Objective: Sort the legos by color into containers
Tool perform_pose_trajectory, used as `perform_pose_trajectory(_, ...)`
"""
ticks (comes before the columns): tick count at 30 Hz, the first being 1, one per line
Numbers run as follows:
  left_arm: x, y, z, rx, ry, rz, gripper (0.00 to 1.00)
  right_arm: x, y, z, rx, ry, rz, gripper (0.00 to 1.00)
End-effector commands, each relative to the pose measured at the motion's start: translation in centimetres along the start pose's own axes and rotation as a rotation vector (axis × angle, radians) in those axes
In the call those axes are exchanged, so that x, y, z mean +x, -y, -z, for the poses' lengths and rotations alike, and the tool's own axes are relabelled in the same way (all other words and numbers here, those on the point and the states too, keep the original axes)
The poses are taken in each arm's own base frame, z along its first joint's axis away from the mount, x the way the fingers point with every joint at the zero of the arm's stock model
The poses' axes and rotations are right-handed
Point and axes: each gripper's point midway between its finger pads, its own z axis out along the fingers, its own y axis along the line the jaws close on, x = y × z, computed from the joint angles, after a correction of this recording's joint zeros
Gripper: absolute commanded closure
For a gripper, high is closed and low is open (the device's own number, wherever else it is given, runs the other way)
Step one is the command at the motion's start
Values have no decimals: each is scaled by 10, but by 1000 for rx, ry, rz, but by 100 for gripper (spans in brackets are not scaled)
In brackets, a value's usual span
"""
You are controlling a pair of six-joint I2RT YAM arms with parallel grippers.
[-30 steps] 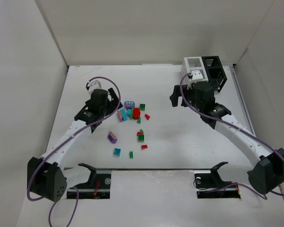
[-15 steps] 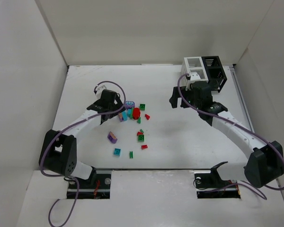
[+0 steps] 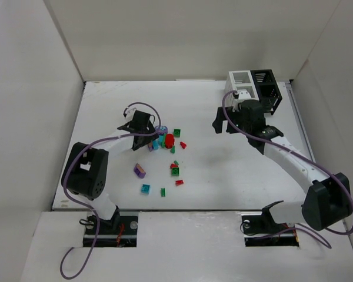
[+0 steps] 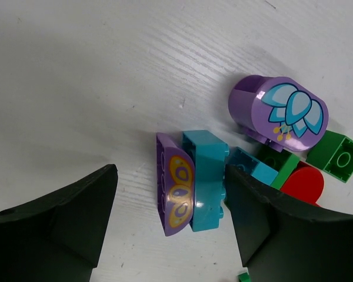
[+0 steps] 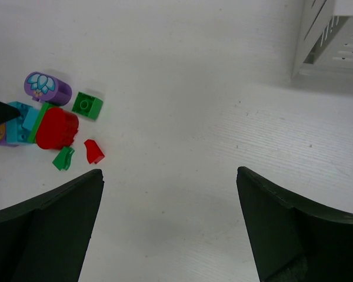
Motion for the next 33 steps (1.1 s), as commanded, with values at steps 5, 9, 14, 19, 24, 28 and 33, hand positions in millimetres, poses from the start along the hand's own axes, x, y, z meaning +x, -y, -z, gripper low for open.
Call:
perform_pose_trajectory(5, -21, 18, -5, 29, 52, 36, 33, -1, 2, -6, -20, -4, -25, 2)
perform_pose_trajectory(9, -19, 17, -10, 15, 39, 31, 40, 4, 4, -11, -16, -22, -26, 2)
perform_pose_trajectory(14, -16, 15, -12, 9, 32, 20, 58, 5, 2, -11, -24, -24, -26, 2)
perform_pose_trajectory(19, -28, 20, 5, 38, 62, 18, 66, 3, -2, -8, -52, -21, -4, 2)
perform_pose_trajectory(24, -42, 39, 43, 160, 122, -43, 71, 4, -25, -1, -201, -12, 65, 5)
perform_pose_trajectory(28, -62, 75, 110, 462, 245, -148, 71, -8, -62, 21, -439, 64, 193, 6)
perform_pose_trajectory(33, -54, 113, 191, 859, 344, -302, 64, -12, -118, 65, -798, 151, 310, 5)
